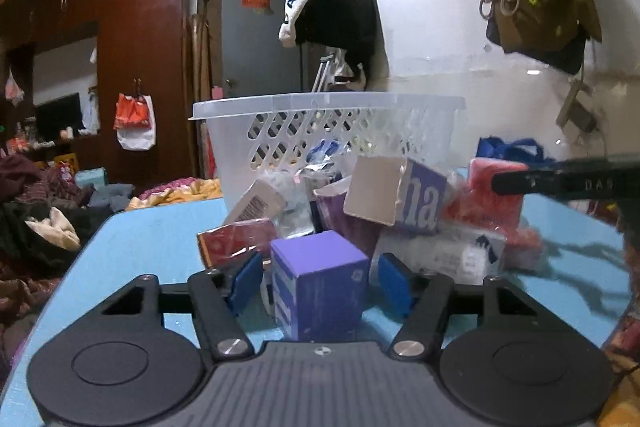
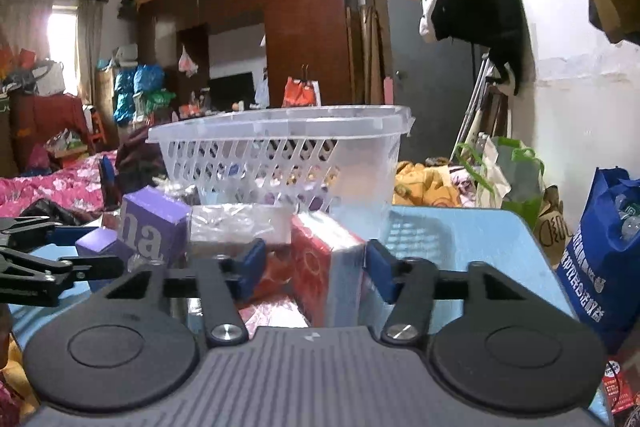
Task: Organize objects
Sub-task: 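Grasp the purple box with the left gripper while the right grasps a red tissue pack, then lift both held items over the white basket and open both grippers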
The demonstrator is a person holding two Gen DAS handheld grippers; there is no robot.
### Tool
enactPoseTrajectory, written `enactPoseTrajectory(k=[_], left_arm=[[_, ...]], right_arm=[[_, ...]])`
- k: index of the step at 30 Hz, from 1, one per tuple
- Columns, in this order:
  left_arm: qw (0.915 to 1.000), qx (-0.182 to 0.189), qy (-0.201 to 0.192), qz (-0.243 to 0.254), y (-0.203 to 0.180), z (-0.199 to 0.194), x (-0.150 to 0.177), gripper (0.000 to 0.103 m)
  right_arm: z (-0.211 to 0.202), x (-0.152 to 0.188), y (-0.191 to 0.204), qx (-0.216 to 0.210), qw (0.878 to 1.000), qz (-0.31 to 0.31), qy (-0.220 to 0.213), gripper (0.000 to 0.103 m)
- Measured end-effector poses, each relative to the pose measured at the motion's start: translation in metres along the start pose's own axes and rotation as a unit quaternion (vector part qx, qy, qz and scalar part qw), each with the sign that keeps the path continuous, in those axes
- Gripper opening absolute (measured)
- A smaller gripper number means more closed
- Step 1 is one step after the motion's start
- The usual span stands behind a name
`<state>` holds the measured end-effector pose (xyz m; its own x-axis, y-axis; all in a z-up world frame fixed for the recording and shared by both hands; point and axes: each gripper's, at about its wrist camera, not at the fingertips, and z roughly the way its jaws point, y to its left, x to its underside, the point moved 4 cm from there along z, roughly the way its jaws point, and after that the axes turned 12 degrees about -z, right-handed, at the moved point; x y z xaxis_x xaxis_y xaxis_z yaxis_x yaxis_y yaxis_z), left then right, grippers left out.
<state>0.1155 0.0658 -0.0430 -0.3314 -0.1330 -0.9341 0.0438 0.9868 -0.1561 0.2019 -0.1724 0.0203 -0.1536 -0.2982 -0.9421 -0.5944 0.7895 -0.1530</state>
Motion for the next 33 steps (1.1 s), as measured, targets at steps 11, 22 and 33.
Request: enactPoseTrajectory(k=[11, 22, 33], left_arm=[[0.9998, -0.004, -0.017, 0.005, -0.004, -0.005, 0.000, 0.054], [0.9978, 0.013, -0.065, -0.001, -0.007, -0.031, -0.013, 0.053], [0.9965, 0.026, -0.079, -0.004, -0.012, -0.043, -0.018, 0.053]], right_arm=[[-0.006, -0.001, 0.004, 0.014, 1.000, -0.006, -0.009, 0.032], [-0.025, -0.005, 0.003, 0.050, 0.995, -0.001, -0.083, 0.031], [-0.025, -0.007, 0.006, 0.061, 0.993, -0.010, -0.097, 0.031]])
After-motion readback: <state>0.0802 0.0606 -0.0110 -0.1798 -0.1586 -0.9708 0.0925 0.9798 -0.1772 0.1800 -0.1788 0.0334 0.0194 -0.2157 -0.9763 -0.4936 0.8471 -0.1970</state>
